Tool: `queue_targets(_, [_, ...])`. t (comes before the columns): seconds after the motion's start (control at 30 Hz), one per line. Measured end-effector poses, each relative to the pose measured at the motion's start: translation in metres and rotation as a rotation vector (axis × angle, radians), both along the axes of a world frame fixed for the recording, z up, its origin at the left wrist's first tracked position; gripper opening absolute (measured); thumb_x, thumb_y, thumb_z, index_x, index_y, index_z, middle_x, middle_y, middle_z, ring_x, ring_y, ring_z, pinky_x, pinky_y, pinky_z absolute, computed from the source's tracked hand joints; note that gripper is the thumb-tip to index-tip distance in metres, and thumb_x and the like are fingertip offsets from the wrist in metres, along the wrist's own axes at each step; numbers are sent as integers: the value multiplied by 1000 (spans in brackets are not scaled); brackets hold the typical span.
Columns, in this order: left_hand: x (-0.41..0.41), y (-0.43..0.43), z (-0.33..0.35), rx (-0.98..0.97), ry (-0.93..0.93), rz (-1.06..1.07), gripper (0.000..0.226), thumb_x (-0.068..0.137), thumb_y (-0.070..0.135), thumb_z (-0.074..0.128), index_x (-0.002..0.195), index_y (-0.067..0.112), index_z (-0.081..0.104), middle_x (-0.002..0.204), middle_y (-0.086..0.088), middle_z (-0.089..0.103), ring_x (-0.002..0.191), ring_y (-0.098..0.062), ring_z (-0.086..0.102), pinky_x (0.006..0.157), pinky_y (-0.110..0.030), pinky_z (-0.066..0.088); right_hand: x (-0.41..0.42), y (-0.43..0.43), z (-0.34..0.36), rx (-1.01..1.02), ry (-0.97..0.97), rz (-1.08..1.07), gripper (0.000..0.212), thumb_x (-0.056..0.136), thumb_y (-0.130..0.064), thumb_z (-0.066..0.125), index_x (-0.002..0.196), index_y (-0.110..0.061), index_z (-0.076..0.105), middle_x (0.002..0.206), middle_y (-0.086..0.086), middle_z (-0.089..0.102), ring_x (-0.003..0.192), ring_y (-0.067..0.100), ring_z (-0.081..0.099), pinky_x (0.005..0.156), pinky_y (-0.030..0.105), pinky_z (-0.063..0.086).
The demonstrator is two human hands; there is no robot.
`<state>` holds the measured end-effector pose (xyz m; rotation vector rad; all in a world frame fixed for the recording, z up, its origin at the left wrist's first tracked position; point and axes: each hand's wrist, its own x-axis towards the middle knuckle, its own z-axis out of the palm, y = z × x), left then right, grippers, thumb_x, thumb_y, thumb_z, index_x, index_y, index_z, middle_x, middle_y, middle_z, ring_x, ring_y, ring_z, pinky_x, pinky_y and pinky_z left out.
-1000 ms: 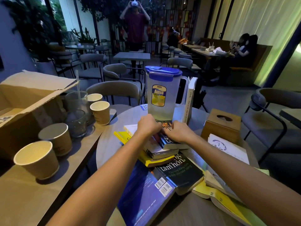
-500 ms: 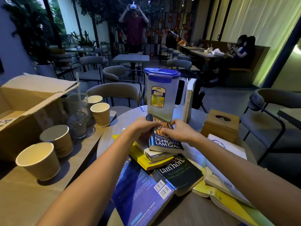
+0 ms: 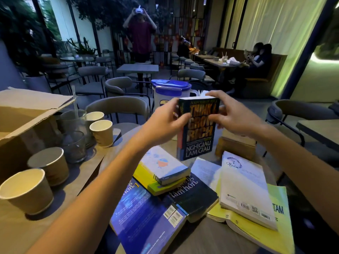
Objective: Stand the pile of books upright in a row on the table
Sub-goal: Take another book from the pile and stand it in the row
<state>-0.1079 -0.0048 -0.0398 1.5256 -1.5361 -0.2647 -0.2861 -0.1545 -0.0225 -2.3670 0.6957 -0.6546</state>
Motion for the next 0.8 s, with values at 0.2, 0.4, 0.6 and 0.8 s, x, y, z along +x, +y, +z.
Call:
queue_targets(0.2, [-42,-35,-25,-108,-294,95,55,92,20,68,138,20,40,127,-9,63,104,-21,64,86,-41,58,-16,-36,8,-186,132,-30,38,95,-2,62,122,-27,53,105,6,69,91,15,69,74,29,55])
queue_targets(0.4, [-57,-65,-56,-134,-371,164,41,94,16,63,131,12,45,118,-11,58,98,-31,62,77,-41,53,-8,-64,-16,-214,146,-94,33,91,1,61,112,-24,58,99,8,68,87,25,69,81,52,57])
queue_targets(0.6, [-58,-89,-79,-60,-370,190,41,94,19,66,127,13,42,118,-14,58,99,-33,65,78,-40,57,13,-83,-39,-204,192,-117,32,94,-2,60,115,-26,59,105,9,65,93,27,66,82,48,58])
queue_targets(0.8, [-54,-107,-81,-71,-361,254,41,95,17,64,131,12,44,116,-14,60,98,-31,65,72,-30,48,25,-91,-47,-148,185,-134,44,97,-7,56,140,-19,54,129,10,62,108,22,63,91,37,55])
